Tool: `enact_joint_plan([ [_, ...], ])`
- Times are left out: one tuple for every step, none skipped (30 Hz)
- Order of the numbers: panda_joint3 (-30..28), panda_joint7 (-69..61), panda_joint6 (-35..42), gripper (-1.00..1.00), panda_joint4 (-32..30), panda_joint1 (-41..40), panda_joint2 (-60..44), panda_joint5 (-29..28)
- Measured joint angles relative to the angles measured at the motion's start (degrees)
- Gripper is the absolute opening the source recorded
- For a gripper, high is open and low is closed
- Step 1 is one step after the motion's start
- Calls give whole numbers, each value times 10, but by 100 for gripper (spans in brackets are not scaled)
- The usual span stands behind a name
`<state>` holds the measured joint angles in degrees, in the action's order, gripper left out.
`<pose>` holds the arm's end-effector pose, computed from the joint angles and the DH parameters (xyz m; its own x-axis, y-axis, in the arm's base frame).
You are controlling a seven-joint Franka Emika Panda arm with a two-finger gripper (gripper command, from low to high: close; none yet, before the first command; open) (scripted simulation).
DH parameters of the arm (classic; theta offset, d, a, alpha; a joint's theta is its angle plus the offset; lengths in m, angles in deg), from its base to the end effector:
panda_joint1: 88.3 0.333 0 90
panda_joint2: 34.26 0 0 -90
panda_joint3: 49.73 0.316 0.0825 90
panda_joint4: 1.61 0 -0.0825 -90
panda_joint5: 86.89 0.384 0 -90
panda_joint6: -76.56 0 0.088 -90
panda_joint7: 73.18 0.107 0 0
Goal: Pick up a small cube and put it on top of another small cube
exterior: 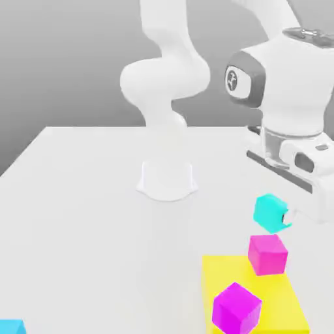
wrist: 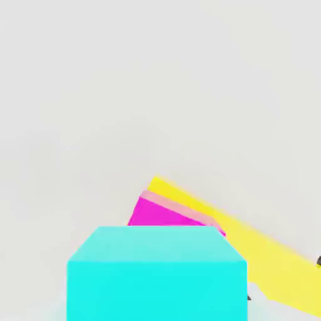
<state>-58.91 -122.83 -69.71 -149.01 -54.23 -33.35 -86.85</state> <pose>0.4044 0.1878 0.2682 0.2671 0.9637 -0.0004 0.9637 -0.2671 -0.0050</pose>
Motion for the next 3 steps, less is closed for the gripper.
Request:
enact_joint_plan([
  [0,-1,-12,100,-2,-1,-9,1],
  [0,-1,-12,100,-2,-1,-9,1],
  [0,-1,-12,100,-2,-1,-9,1],
])
